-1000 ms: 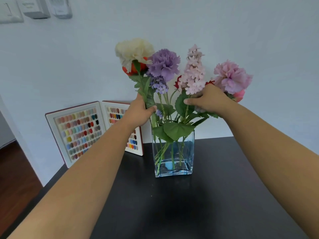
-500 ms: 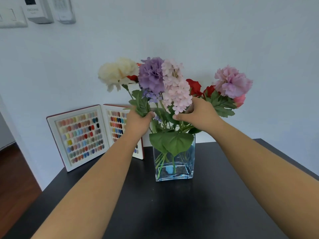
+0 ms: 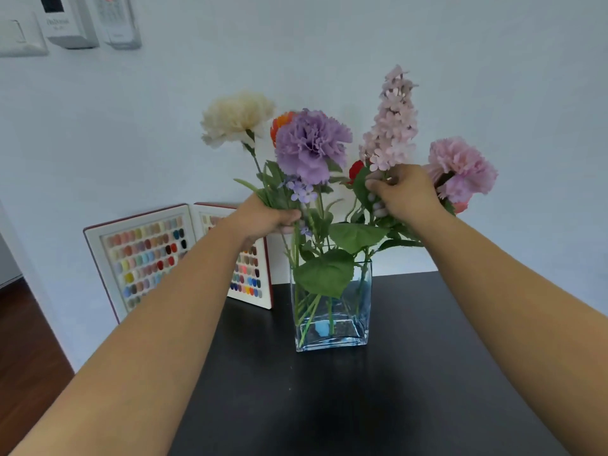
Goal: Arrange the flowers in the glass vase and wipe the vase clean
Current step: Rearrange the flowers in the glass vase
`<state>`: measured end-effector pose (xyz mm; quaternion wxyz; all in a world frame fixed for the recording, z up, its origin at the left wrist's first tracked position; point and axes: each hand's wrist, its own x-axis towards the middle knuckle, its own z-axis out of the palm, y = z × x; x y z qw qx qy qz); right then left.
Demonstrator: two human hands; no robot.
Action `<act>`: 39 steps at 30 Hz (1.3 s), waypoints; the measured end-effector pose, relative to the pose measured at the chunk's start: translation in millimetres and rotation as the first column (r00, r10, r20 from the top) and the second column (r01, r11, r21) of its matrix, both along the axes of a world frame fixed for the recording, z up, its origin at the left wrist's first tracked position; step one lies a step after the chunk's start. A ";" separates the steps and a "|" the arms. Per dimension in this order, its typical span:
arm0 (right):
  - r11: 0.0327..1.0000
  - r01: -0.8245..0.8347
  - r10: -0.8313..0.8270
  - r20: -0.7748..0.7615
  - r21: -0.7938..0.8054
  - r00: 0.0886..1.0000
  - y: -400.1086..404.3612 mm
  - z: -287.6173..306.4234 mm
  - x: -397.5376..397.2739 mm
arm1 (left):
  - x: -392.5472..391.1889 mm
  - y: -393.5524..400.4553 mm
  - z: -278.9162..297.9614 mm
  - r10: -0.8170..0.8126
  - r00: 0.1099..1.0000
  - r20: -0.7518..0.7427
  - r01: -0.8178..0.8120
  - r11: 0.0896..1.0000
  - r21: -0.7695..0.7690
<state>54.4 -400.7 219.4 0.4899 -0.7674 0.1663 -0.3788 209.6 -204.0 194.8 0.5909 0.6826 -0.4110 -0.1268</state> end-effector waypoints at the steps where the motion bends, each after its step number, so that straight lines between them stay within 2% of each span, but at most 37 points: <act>1: 1.000 -0.005 0.005 0.014 0.011 1.000 0.3 -2.5 1.2 | -0.8 -3.0 -8.6 -0.003 1.000 -0.010 0.003 1.000 0.012; 7: 0.995 -0.077 0.074 0.053 0.060 0.996 4.7 -4.4 3.8 | -1.6 -5.7 -34.4 -0.040 0.993 -0.113 0.031 0.996 -0.083; 10: 0.995 -0.094 0.094 -0.022 0.027 0.995 8.2 -9.9 7.1 | -2.1 -3.7 -37.5 -0.033 0.992 -0.123 0.024 0.997 -0.074; 16: 0.995 -0.098 0.098 -0.029 0.025 0.995 12.8 -17.3 16.8 | -5.7 -1.2 -56.7 0.031 0.997 -0.064 -0.030 0.999 0.016; 20: 0.996 -0.073 0.073 -0.008 0.061 0.997 12.9 -17.7 20.3 | -6.5 4.8 -59.8 0.108 0.993 0.052 -0.112 0.990 0.081; 23: 0.979 -0.123 0.125 -0.003 0.160 0.992 13.4 -16.0 23.4 | -10.6 8.1 -57.5 0.172 0.981 0.085 -0.179 0.981 0.080; 26: 0.985 -0.119 0.130 -0.083 0.127 0.988 15.5 -18.6 26.5 | -15.3 8.1 -56.2 0.196 0.975 0.108 -0.205 0.975 0.083; 29: 0.985 -0.121 0.134 -0.099 0.123 0.986 16.3 -22.7 25.7 | -16.5 9.2 -58.2 0.202 0.974 0.100 -0.209 0.976 0.067; 35: 0.991 -0.094 0.098 -0.040 0.090 0.994 18.1 -25.8 0.1 | -15.4 21.3 -64.3 0.213 0.977 0.015 -0.213 0.977 -0.009; 37: 0.996 -0.040 0.036 0.049 0.085 0.998 25.7 -29.3 -11.9 | -16.3 28.3 -64.0 0.237 0.971 -0.020 -0.238 0.967 -0.089; 39: 0.995 0.094 -0.087 0.225 -0.019 0.970 40.7 -32.8 -23.0 | -17.7 34.5 -63.0 0.268 0.962 -0.059 -0.274 0.946 -0.172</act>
